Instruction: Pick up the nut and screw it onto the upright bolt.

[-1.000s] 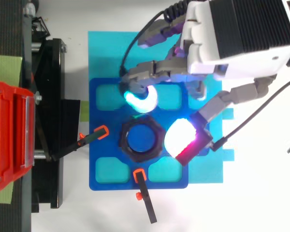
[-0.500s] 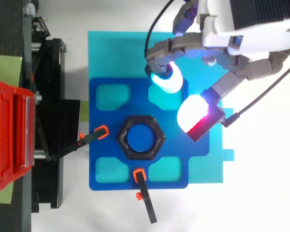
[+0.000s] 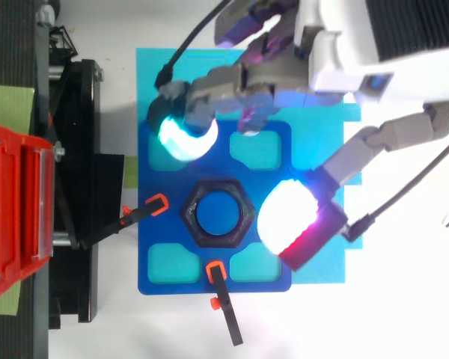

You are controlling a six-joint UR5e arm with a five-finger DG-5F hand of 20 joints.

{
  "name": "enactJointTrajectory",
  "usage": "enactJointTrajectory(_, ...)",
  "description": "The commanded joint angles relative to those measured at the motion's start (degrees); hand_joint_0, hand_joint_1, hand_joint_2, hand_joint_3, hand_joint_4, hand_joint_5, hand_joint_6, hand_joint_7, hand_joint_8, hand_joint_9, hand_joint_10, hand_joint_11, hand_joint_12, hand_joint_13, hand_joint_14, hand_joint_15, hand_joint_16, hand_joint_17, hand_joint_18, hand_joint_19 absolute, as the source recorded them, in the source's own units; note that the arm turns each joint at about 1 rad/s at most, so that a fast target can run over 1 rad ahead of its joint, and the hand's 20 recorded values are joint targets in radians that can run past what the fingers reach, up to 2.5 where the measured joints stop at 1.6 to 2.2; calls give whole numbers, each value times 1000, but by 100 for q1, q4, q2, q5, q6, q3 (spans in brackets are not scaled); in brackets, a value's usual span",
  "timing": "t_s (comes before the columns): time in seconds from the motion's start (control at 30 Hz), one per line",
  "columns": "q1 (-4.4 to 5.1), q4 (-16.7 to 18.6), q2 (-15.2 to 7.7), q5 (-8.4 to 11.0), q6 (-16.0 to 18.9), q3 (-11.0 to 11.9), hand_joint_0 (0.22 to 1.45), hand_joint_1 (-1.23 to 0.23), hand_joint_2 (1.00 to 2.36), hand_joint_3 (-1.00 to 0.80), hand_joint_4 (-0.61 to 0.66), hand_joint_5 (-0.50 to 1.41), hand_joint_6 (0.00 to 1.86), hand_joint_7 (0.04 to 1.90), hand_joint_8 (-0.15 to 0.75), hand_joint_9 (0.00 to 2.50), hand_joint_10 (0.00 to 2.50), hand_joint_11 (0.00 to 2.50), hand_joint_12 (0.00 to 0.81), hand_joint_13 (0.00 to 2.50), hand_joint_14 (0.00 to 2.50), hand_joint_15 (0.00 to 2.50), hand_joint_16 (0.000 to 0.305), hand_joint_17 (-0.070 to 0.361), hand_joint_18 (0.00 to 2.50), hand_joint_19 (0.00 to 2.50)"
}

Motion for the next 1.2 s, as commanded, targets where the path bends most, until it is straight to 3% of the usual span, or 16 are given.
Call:
enactJointTrajectory(0.0, 93, 159, -3, 16, 2, -74, 488, -381, 1000, -500, 141, -128, 502, 691, 238, 995, 3, 101, 331, 780, 6, 169, 37, 83, 490, 277)
enactJointTrajectory(0.1, 260, 396, -3, 210, 46, -258, 485, -379, 1000, -500, 135, -129, 502, 674, 234, 974, 3, 72, 329, 732, 5, 155, 37, 83, 441, 264)
enactJointTrajectory(0.33, 391, 467, -3, 324, 98, -338, 483, -377, 1000, -500, 139, -120, 502, 684, 243, 966, 0, 71, 329, 733, 5, 153, 38, 85, 424, 260)
enactJointTrajectory(0.87, 418, 432, -47, 324, 98, -338, 487, -376, 1000, -500, 157, -101, 503, 755, 253, 990, 3, 124, 333, 767, 5, 169, 36, 81, 447, 258)
enactJointTrajectory(1.17, 418, 432, -47, 324, 98, -338, 498, -379, 1000, -500, 173, -83, 503, 861, 264, 1171, 9, 323, 334, 859, 7, 211, 33, 74, 508, 237)
